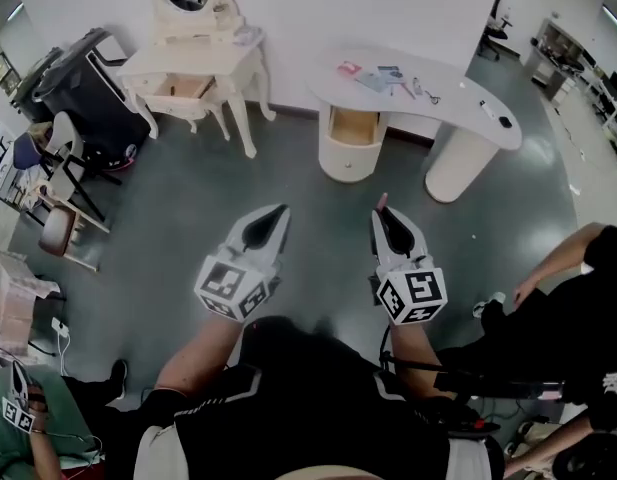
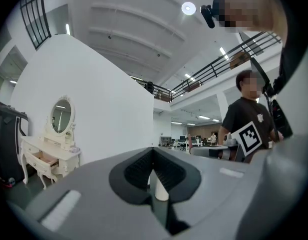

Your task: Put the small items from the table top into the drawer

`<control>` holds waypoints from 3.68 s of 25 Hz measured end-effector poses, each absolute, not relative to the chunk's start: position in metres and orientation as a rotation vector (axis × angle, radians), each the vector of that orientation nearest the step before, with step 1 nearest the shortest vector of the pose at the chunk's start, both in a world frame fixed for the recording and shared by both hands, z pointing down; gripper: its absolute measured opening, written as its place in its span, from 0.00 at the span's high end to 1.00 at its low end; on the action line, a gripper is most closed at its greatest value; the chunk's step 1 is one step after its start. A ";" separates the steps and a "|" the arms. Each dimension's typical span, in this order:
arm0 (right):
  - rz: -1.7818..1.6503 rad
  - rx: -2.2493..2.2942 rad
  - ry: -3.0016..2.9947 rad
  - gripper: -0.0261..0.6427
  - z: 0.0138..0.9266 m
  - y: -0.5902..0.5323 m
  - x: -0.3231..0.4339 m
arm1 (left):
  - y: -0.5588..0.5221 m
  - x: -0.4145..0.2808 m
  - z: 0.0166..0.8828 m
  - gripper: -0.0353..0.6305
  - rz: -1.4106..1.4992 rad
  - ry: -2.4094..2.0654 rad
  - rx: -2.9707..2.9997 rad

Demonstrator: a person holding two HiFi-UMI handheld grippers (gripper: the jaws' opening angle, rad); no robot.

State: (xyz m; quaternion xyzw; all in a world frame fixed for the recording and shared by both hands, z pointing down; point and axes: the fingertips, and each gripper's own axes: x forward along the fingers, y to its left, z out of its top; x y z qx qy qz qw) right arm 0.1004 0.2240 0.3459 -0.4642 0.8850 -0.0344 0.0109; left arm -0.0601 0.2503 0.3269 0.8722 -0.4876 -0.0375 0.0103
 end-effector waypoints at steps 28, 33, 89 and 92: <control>-0.131 -1.691 2.675 0.89 0.344 0.055 0.017 | 0.062 -0.135 0.330 0.95 -0.152 -1.225 2.862; -0.136 -1.748 2.669 0.89 0.347 0.034 0.006 | 0.040 -0.152 0.337 0.95 -0.160 -1.189 2.861; -0.141 -1.538 2.746 0.89 0.363 -0.282 0.125 | -0.274 -0.015 0.346 0.95 0.033 -1.355 2.785; -0.122 -1.572 2.761 0.89 0.365 -0.296 0.117 | -0.287 -0.015 0.348 0.95 0.097 -1.316 2.855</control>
